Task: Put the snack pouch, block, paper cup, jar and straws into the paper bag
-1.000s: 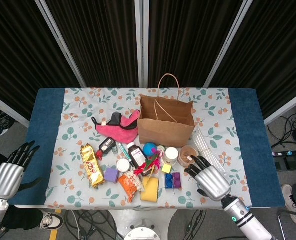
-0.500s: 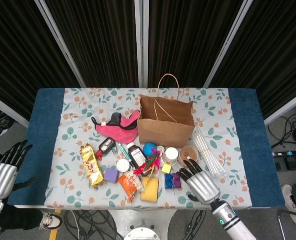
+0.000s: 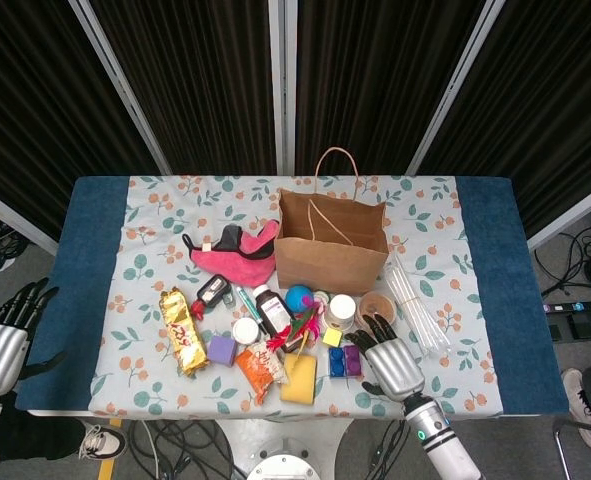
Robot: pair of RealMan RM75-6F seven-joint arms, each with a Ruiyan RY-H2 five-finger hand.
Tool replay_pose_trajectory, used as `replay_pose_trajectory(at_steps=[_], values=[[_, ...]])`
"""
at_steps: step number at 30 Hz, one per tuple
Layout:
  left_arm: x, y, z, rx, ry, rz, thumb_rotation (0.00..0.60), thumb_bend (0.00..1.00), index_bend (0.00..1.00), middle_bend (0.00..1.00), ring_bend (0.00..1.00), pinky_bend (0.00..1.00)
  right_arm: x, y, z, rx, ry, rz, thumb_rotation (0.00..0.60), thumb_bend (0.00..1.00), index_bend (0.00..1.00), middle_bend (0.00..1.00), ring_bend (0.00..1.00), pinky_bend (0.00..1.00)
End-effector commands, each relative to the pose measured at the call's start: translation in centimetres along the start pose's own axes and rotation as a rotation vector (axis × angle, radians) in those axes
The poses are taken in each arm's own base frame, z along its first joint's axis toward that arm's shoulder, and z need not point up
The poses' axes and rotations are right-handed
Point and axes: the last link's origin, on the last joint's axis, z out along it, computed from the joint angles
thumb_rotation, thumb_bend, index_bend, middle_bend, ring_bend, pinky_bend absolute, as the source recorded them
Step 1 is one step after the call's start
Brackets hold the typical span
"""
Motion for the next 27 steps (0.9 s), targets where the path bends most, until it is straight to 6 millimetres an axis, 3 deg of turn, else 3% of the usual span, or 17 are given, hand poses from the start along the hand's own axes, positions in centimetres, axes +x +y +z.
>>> replay_pose_trajectory(at_steps=[1, 18, 27], values=[[0.1, -0.2, 0.1, 0.002, 0.002, 0.0, 0.6, 0.03, 0.12, 0.14, 0.08, 0.21, -0.2, -0.1, 0.2, -0.007, 0.0, 0.003, 0.6, 0.0, 0.21, 0.27, 0.01, 0.05], [0.1, -0.7, 0.3, 0.007, 0.003, -0.009, 0.6, 0.03, 0.12, 0.14, 0.08, 0.21, -2.1, -1.3, 1.1, -0.018, -0.033, -0.009, 0.6, 0.0, 0.25, 0.32, 0.04, 0.05], [0.0, -1.0, 0.0, 0.017, 0.001, -0.016, 0.6, 0.03, 0.12, 0.14, 0.08, 0.21, -2.2, -1.5, 1.3, -0.03, -0.006, -0.031, 0.6, 0.0, 0.42, 0.43, 0.12, 0.06]])
